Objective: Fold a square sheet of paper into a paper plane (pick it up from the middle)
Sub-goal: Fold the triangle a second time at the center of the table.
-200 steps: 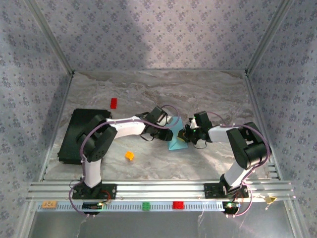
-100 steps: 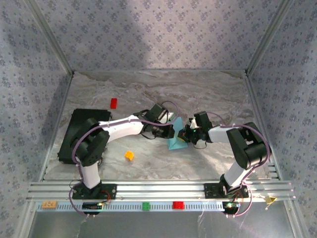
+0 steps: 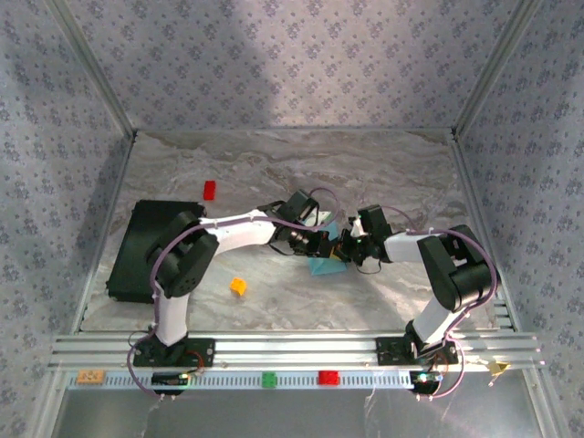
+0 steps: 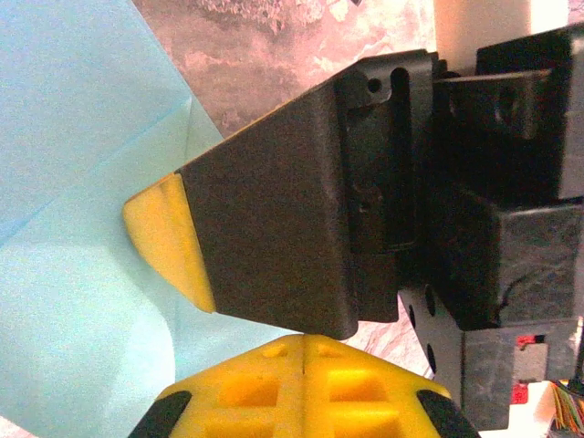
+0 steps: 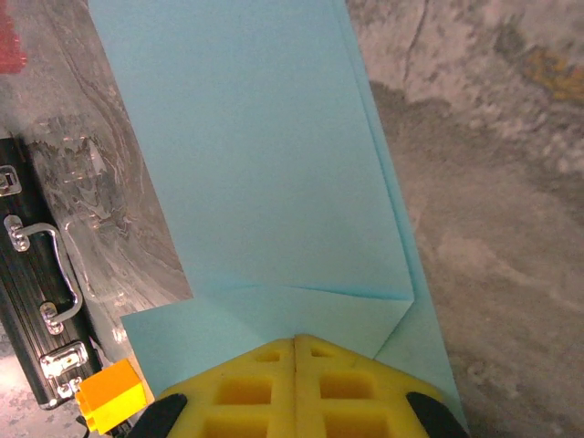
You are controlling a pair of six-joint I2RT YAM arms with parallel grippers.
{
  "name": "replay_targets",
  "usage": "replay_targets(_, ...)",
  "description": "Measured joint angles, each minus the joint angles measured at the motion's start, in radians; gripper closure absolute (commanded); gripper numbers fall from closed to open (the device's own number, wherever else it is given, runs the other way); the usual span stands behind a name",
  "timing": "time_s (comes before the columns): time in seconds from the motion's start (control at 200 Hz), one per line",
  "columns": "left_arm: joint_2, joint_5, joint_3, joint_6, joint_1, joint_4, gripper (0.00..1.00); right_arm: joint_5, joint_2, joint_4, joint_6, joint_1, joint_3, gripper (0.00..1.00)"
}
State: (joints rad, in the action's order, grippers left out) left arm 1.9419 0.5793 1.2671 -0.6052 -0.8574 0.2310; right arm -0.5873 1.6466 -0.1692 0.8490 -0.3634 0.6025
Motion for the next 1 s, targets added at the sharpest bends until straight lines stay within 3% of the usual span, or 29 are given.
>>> replay_targets(0.999,0.05,-0.038,-0.067,0.002,-0.009,0.005,0.97,0.0,0.0,-0.003,0.004,0.0,-0.002,0.99)
